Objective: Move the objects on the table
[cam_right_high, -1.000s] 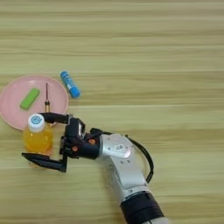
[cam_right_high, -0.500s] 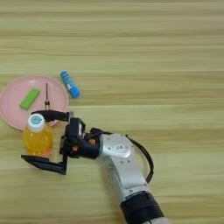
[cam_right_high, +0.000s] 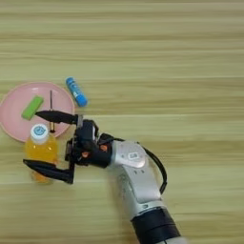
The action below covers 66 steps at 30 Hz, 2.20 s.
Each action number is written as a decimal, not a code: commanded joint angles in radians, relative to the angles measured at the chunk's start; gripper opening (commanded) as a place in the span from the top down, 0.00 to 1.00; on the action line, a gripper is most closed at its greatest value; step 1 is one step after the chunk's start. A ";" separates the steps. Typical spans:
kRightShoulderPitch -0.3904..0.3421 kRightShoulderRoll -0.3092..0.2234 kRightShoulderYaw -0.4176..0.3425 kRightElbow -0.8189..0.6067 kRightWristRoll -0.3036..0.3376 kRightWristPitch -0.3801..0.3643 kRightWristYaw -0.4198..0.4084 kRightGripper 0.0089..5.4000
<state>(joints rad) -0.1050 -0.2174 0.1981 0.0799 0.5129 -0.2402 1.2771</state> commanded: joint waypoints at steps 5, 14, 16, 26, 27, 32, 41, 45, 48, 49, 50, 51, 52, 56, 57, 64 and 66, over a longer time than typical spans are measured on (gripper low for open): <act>-0.039 -0.004 -0.039 -0.087 0.048 0.042 -0.027 0.01; -0.038 -0.015 -0.034 -0.080 0.002 0.023 -0.021 0.01; -0.036 -0.014 -0.028 -0.064 -0.021 0.008 -0.017 0.01; -0.049 -0.009 -0.029 0.001 -0.081 -0.047 -0.022 0.01; -0.050 -0.009 -0.028 0.005 -0.088 -0.052 -0.024 0.03; -0.052 -0.009 -0.021 0.030 -0.125 -0.081 -0.028 0.17; -0.054 -0.011 -0.012 0.057 -0.160 -0.118 -0.029 0.35; -0.055 -0.011 -0.011 0.063 -0.164 -0.126 -0.032 0.36; -0.059 -0.007 -0.016 0.062 -0.153 -0.126 -0.036 0.36; -0.062 -0.005 -0.020 0.065 -0.150 -0.127 -0.039 0.36; -0.064 -0.004 -0.023 0.067 -0.148 -0.129 -0.042 0.36; -0.066 -0.002 -0.026 0.066 -0.144 -0.129 -0.045 0.36; -0.068 0.000 -0.029 0.064 -0.139 -0.130 -0.048 0.36; -0.072 0.007 -0.044 0.045 -0.103 -0.107 -0.051 0.36; -0.073 0.009 -0.048 0.040 -0.091 -0.099 -0.051 0.36; -0.077 0.018 -0.068 0.017 -0.057 -0.076 -0.057 0.36; -0.084 0.024 -0.080 0.020 -0.051 -0.073 -0.067 0.36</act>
<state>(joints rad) -0.1103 -0.2033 0.1479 0.1555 0.4257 -0.3126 1.2584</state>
